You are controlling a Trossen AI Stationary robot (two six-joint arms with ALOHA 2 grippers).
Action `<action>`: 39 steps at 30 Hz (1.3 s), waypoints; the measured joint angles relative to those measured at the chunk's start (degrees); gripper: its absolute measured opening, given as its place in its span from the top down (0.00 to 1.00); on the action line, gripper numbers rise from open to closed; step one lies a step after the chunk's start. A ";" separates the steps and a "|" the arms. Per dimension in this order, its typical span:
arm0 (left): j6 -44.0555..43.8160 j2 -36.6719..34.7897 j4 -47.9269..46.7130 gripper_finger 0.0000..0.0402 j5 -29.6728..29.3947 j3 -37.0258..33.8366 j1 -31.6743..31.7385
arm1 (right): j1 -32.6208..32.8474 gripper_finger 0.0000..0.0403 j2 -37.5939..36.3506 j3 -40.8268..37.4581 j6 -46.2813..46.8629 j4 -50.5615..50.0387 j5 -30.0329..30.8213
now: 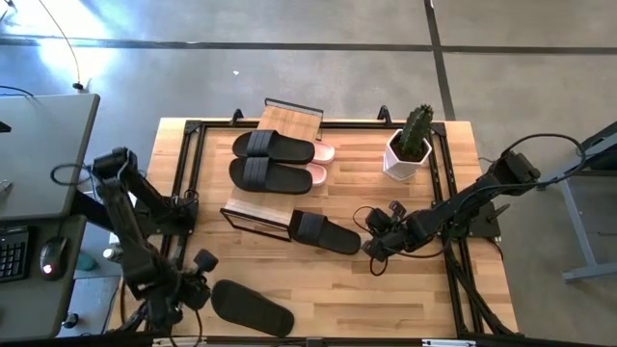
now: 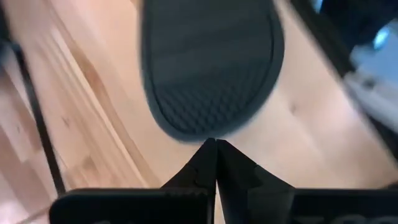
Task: Pick and place slides into the shelf
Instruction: Put the black slides under the shelf
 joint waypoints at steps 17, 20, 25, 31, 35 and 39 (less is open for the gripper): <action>-8.39 9.65 -16.30 1.00 2.88 9.71 0.13 | -0.02 1.00 0.00 0.00 -4.79 0.09 5.91; -8.44 9.65 -15.99 1.00 5.11 9.72 0.13 | -0.02 1.00 0.00 0.00 -6.58 0.11 7.36; -6.38 9.65 -16.36 1.00 4.02 9.72 0.11 | 0.00 1.00 0.00 0.00 -11.16 1.21 9.63; 1.36 9.65 -16.56 1.00 -9.93 9.82 -0.75 | 2.40 1.00 0.00 0.00 -13.55 6.29 11.91; 1.28 9.72 -17.36 1.00 -11.23 9.83 -4.51 | 4.12 1.00 0.00 0.02 -20.43 9.44 16.56; -3.85 10.04 -18.88 1.00 -12.67 9.83 -7.93 | 4.92 1.00 0.00 0.02 -25.58 10.65 16.57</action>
